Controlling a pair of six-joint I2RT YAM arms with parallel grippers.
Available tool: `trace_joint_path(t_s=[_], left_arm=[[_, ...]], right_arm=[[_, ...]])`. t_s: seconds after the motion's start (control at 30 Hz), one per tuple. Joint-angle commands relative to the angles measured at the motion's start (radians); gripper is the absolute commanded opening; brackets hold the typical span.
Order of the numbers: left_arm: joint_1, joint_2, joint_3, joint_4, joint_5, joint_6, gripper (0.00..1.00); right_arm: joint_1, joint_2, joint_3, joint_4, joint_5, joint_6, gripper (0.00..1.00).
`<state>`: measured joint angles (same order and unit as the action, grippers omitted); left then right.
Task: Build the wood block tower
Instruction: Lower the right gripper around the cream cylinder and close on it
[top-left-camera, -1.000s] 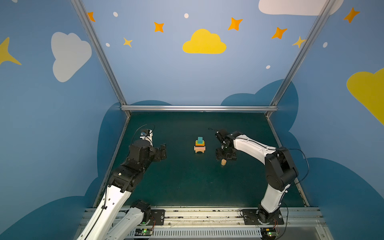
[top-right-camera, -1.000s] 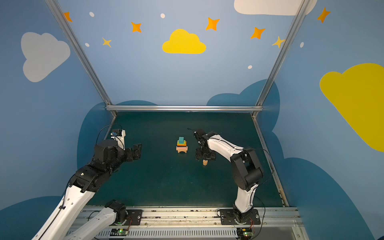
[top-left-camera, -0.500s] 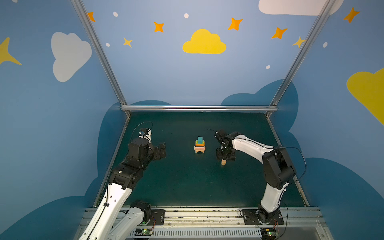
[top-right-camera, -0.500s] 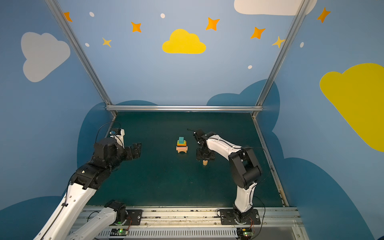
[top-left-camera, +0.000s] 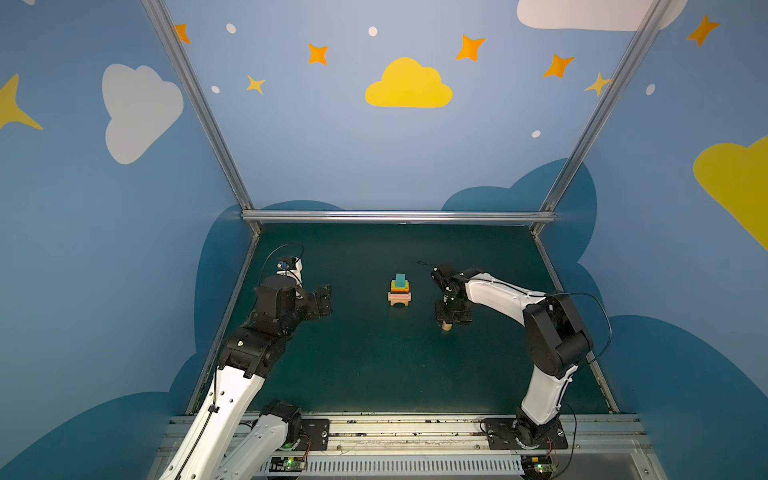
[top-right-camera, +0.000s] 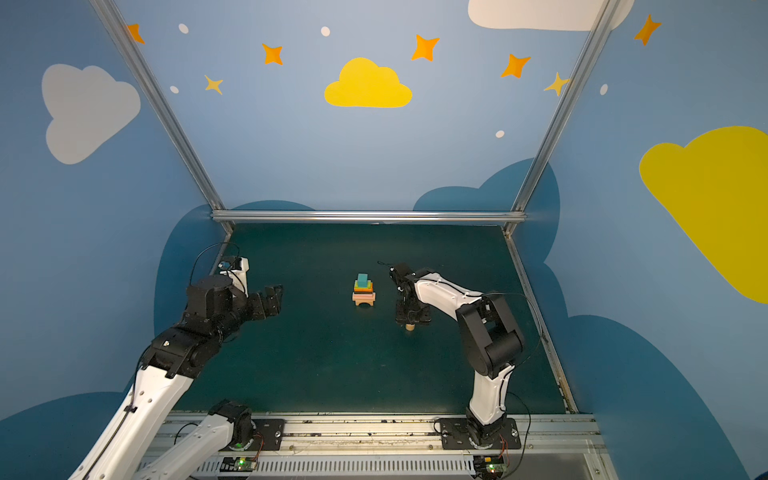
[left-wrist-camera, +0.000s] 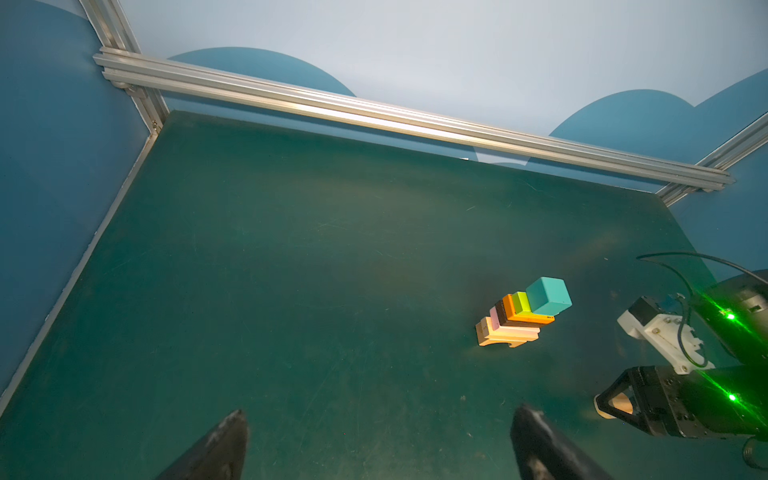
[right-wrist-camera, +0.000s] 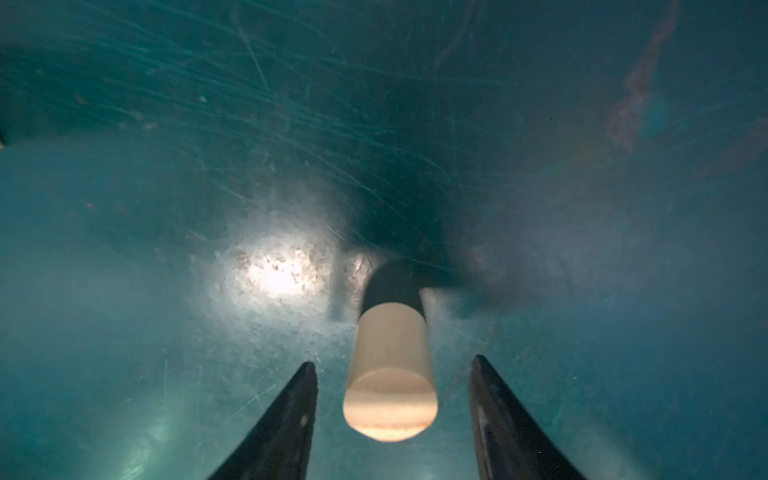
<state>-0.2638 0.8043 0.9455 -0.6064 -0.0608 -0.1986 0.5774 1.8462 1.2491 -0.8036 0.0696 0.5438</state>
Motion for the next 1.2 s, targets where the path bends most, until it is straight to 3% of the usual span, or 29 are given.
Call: trace_joint_path(t_s=[0.0,1.17], left_arm=[[0.005,0.002,-0.005,0.019,0.012,-0.008,0.98],[0.013,0.013,-0.005,0.022,0.026,-0.016,0.98]], right_arm=[[-0.002,-0.011,-0.016,0.010,-0.009,0.012,0.54],[-0.017,-0.044,-0.033,0.024,-0.021,0.017,0.39]])
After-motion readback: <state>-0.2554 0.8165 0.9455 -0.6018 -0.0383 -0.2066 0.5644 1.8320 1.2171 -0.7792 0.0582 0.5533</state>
